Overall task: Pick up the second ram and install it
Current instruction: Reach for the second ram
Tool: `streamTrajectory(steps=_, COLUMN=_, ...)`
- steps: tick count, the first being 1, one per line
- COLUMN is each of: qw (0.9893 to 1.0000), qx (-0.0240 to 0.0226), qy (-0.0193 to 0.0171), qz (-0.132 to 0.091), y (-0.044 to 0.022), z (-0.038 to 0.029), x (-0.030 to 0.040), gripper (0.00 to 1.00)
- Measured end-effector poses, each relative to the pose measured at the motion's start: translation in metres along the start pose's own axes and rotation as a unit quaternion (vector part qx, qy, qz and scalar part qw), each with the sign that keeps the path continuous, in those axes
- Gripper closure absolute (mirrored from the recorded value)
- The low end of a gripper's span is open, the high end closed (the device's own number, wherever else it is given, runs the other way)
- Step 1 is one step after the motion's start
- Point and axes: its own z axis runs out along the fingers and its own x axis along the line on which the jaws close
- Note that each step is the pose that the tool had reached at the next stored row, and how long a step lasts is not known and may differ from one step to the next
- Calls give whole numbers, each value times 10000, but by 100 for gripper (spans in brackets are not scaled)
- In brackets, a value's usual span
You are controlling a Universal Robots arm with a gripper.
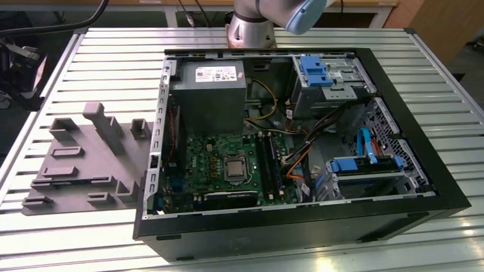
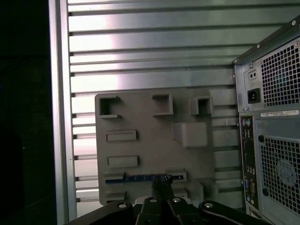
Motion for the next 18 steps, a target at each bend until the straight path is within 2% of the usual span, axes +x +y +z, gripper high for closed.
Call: streamTrajectory(steps=18, qw=10000, qx=0, qy=0, qz=0, y=-57, z=35, x=41, gripper=89)
